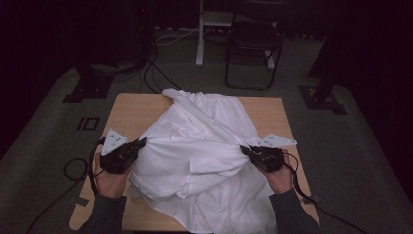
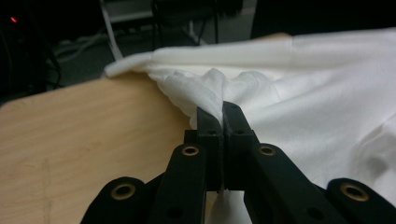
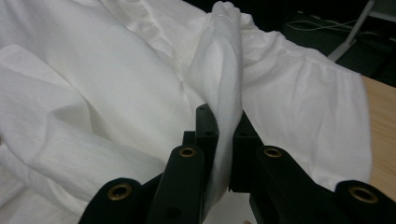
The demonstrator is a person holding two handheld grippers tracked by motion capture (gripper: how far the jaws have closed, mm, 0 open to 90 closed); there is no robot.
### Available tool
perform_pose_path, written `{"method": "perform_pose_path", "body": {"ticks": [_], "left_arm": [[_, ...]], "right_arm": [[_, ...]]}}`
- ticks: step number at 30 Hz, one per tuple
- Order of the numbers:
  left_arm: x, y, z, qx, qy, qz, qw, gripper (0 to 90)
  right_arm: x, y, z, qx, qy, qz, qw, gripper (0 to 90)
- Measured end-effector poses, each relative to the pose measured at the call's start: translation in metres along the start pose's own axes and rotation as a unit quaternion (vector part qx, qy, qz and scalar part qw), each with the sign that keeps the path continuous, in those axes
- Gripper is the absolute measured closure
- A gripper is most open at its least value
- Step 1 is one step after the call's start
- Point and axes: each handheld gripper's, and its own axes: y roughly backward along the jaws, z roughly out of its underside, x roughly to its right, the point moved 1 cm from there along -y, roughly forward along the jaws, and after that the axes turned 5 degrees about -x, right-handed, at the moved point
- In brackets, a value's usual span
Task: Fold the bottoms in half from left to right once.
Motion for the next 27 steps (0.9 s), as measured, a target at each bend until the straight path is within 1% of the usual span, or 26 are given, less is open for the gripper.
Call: {"method": "perform_pose_path", "body": {"ticks": [2, 3, 5, 6, 7, 9, 10, 12, 13, 14, 15, 17, 18, 19, 20, 21, 22, 23, 24, 25, 26, 27], "left_arm": [[0.006, -0.013, 0.003, -0.030, -0.005, 0.017, 0.9994, 88.0], [0.009, -0.021, 0.005, -0.038, -0.002, 0.026, 0.9989, 87.6], [0.016, -0.036, 0.011, -0.054, -0.004, 0.047, 0.9974, 84.8], [0.021, -0.045, 0.013, -0.061, -0.003, 0.054, 0.9967, 81.7], [0.023, -0.050, 0.015, -0.067, -0.004, 0.061, 0.9959, 75.8], [0.030, -0.064, 0.020, -0.081, -0.003, 0.073, 0.9940, 68.4], [0.032, -0.070, 0.022, -0.087, -0.004, 0.076, 0.9933, 64.2], [0.035, -0.082, 0.028, -0.097, 0.004, 0.083, 0.9918, 57.2], [0.036, -0.088, 0.031, -0.101, 0.008, 0.085, 0.9912, 53.4], [0.037, -0.095, 0.035, -0.111, 0.011, 0.085, 0.9901, 50.4], [0.038, -0.101, 0.038, -0.120, 0.015, 0.084, 0.9891, 46.6], [0.039, -0.112, 0.046, -0.131, 0.017, 0.079, 0.9880, 42.5], [0.039, -0.120, 0.051, -0.147, 0.019, 0.076, 0.9861, 39.9], [0.040, -0.124, 0.055, -0.155, 0.018, 0.073, 0.9851, 38.2], [0.042, -0.133, 0.063, -0.171, 0.014, 0.068, 0.9828, 37.9], [0.043, -0.137, 0.067, -0.181, 0.012, 0.067, 0.9812, 37.8], [0.044, -0.142, 0.072, -0.191, 0.010, 0.068, 0.9793, 38.1], [0.044, -0.146, 0.076, -0.198, 0.004, 0.071, 0.9777, 41.2], [0.044, -0.149, 0.079, -0.204, -0.002, 0.071, 0.9765, 48.5], [0.044, -0.150, 0.081, -0.207, -0.006, 0.071, 0.9757, 56.3], [0.042, -0.151, 0.081, -0.202, -0.007, 0.072, 0.9766, 60.7], [0.042, -0.151, 0.081, -0.202, -0.007, 0.072, 0.9766, 67.9]], "right_arm": [[0.004, 0.004, 0.004, -0.001, -0.005, 0.007, 1.0000, 85.4], [0.007, 0.006, 0.007, -0.003, -0.010, 0.011, 0.9999, 85.4], [0.015, 0.009, 0.016, -0.008, -0.024, 0.019, 0.9995, 85.3], [0.019, 0.010, 0.021, -0.010, -0.031, 0.024, 0.9992, 85.3], [0.025, 0.011, 0.028, -0.015, -0.038, 0.031, 0.9987, 85.3], [0.035, 0.011, 0.038, -0.028, -0.047, 0.051, 0.9972, 85.3], [0.042, 0.011, 0.044, -0.034, -0.056, 0.060, 0.9961, 85.3], [0.055, 0.008, 0.057, -0.048, -0.074, 0.076, 0.9932, 85.2], [0.061, 0.005, 0.064, -0.057, -0.082, 0.084, 0.9915, 85.1], [0.067, 0.001, 0.071, -0.065, -0.089, 0.088, 0.9900, 85.0], [0.072, -0.004, 0.078, -0.074, -0.096, 0.090, 0.9885, 84.5], [0.080, -0.015, 0.092, -0.097, -0.109, 0.096, 0.9847, 83.1], [0.081, -0.019, 0.097, -0.106, -0.110, 0.101, 0.9832, 82.5], [0.083, -0.025, 0.103, -0.120, -0.110, 0.111, 0.9805, 81.2], [0.084, -0.027, 0.107, -0.128, -0.110, 0.117, 0.9787, 80.8], [0.086, -0.031, 0.113, -0.137, -0.112, 0.122, 0.9766, 79.3], [0.086, -0.032, 0.115, -0.142, -0.112, 0.121, 0.9761, 78.5], [0.086, -0.034, 0.118, -0.146, -0.111, 0.121, 0.9755, 77.4], [0.085, -0.035, 0.120, -0.151, -0.111, 0.121, 0.9749, 77.2], [0.084, -0.037, 0.121, -0.155, -0.108, 0.119, 0.9747, 77.2], [0.084, -0.038, 0.122, -0.157, -0.107, 0.118, 0.9746, 77.6], [0.084, -0.038, 0.122, -0.157, -0.107, 0.118, 0.9746, 77.6]]}}
